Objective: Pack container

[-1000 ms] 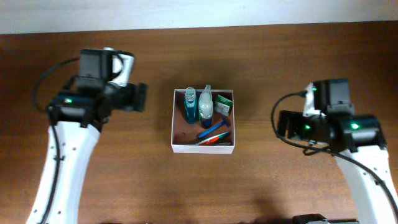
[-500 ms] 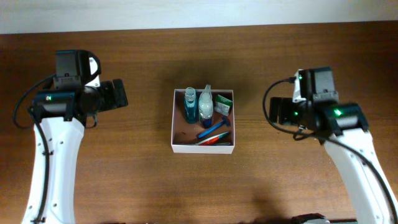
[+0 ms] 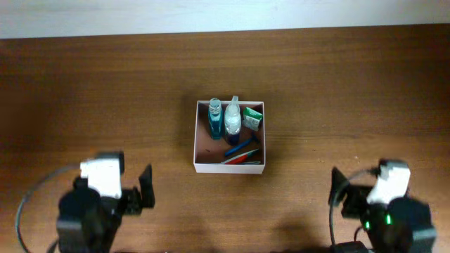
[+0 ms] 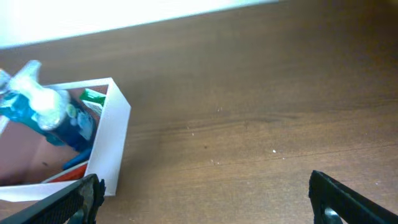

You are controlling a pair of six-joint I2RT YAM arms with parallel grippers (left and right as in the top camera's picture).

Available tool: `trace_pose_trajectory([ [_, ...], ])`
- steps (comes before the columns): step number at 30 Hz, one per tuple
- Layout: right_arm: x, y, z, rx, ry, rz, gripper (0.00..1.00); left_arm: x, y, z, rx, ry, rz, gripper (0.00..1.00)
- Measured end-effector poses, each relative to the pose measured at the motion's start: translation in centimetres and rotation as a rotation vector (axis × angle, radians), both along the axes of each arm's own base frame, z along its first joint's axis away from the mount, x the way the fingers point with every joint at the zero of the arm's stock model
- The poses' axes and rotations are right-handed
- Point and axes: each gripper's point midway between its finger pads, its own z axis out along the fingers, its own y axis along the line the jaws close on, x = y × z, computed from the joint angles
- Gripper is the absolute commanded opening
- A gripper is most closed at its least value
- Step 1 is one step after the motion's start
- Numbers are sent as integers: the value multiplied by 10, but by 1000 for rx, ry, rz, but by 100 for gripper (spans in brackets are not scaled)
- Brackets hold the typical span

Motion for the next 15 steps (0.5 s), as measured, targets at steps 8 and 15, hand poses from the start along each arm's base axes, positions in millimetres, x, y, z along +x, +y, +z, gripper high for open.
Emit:
trace_pose_trajectory([
  [8, -17, 2, 3, 21, -113, 17, 98, -29, 3, -24, 1, 7, 0, 99],
  [15, -20, 2, -3, 20, -83, 21, 98, -44, 5, -45, 12, 111, 0, 99],
])
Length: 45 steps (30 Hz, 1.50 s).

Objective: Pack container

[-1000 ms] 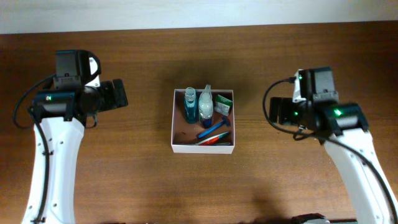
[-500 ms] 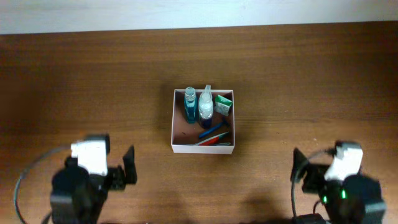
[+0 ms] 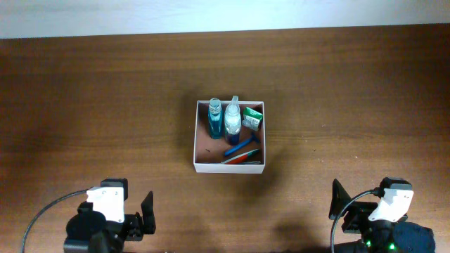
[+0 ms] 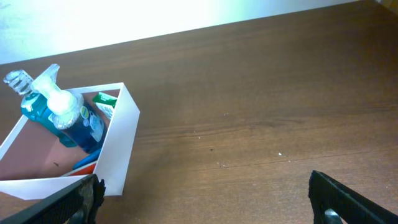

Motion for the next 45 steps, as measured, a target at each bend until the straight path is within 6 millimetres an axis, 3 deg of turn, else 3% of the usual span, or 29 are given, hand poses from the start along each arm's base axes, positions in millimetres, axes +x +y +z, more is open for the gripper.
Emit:
trace_pose_trajectory([
  [12, -6, -1, -4, 1, -35, 0, 98, -6, 1, -7, 4, 38, 0, 99],
  [15, -5, -1, -17, 0, -70, 2, 98, -6, 1, -7, 4, 37, 0, 99],
  [17, 11, 2, -20, -18, -108, 15, 98, -6, 1, -7, 4, 37, 0, 99],
  [21, 47, 1, 3, -75, -323, 18, 98, -6, 1, -7, 4, 37, 0, 99],
  [24, 67, 1, 3, -101, -438, 18, 99, -6, 1, -8, 4, 39, 0, 99],
  [30, 87, 4, -27, -117, -534, 36, 98, -6, 1, -8, 4, 39, 0, 99],
  [34, 90, 6, -50, -117, -474, 48, 98, -6, 1, -8, 4, 39, 0, 100],
  [36, 90, 9, -75, -112, -372, 72, 98, -6, 1, -8, 5, 39, 0, 99],
  [45, 90, 11, -76, -109, -367, 83, 98, -6, 1, -8, 4, 39, 0, 99],
])
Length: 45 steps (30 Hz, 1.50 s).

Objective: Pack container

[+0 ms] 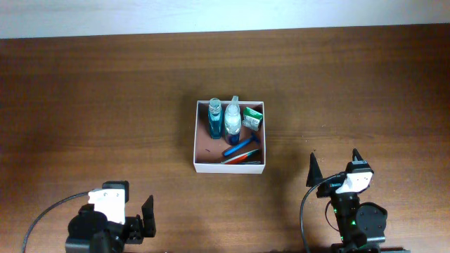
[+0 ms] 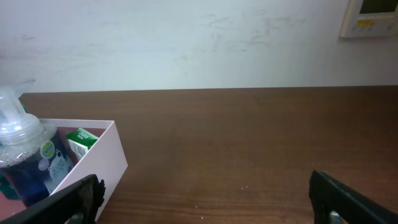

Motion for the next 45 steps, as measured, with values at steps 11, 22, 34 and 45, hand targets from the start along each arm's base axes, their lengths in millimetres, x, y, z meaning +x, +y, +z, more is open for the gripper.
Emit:
trace_pose_trajectory([
  [11, 0, 0, 0, 0, 0, 0, 98, 0, 0, 0, 0, 0, 0, 99],
  [22, 0, 0, 0, 0, 0, 0, 98, 0, 0, 0, 0, 0, 0, 99],
  [34, 0, 1, 0, 1, 0, 4, 98, 52, 4, -58, -19, -227, 46, 99],
  [45, 0, 1, 0, 1, -1, 4, 98, 88, 1, 5, 114, -779, -27, 99],
])
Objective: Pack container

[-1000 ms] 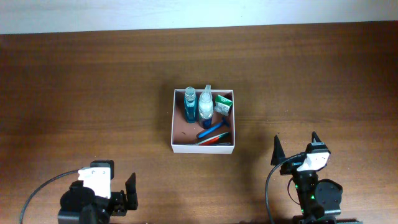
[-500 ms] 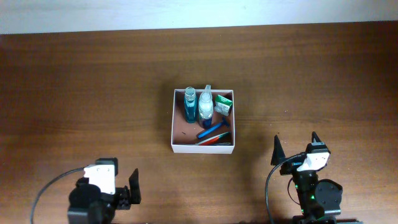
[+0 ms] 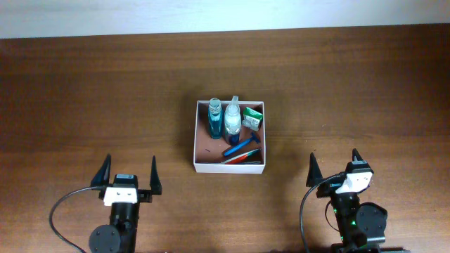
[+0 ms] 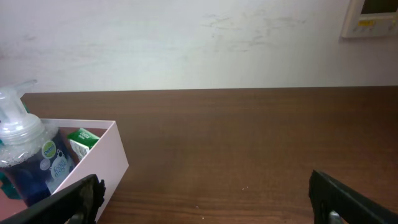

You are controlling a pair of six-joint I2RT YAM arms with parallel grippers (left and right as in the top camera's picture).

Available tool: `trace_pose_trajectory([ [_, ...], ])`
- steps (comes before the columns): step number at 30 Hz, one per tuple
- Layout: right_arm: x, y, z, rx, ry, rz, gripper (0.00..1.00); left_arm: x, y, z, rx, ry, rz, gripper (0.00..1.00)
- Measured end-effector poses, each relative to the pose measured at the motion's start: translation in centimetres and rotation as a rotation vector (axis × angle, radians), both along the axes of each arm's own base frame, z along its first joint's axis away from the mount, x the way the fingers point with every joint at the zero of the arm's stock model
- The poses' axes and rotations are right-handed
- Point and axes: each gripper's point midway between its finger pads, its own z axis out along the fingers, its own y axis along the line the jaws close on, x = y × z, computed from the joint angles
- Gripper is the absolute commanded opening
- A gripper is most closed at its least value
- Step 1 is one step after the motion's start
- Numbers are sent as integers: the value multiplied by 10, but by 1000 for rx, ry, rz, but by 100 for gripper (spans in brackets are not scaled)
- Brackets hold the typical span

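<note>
The white box (image 3: 195,144) stands mid-table, holding two blue bottles (image 3: 214,119), a green carton (image 3: 252,117), a blue razor (image 3: 241,145) and a red item (image 3: 239,159). In the right wrist view the box's corner (image 4: 109,165), a pump bottle (image 4: 25,155) and the green carton (image 4: 83,140) show at left. My left gripper (image 3: 129,173) stands open near the front left edge. My right gripper (image 3: 334,169) stands open at the front right; its fingertips (image 4: 348,199) frame bare table. Neither holds anything.
The brown wooden table (image 3: 351,84) runs back to a white wall (image 4: 186,43). A wall-mounted panel (image 4: 373,15) shows at the upper right of the right wrist view.
My left arm has drawn upright, its open fingers now pointing toward the box. The right arm and the box's contents have not moved.
Both arms were low at the front edge with open grippers, the box packed. They then sat further back toward the front edge. The right arm then stood upright facing the wall, and now the left stands the same way.
</note>
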Motion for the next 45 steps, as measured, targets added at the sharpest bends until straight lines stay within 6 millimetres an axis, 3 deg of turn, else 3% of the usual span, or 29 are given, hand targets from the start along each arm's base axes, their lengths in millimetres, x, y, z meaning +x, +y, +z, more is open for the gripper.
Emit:
trace_pose_trajectory([
  [6, 0, 0, 0, 0, 0, 0, 98, 1, -3, -21, 61, 63, -17, 99],
  [9, 0, 0, 0, 0, 0, 0, 98, 1, -4, -42, 75, 145, -22, 99],
  [45, 0, 0, 0, 0, 0, 0, 98, 1, -4, -42, 82, 144, -22, 99],
])
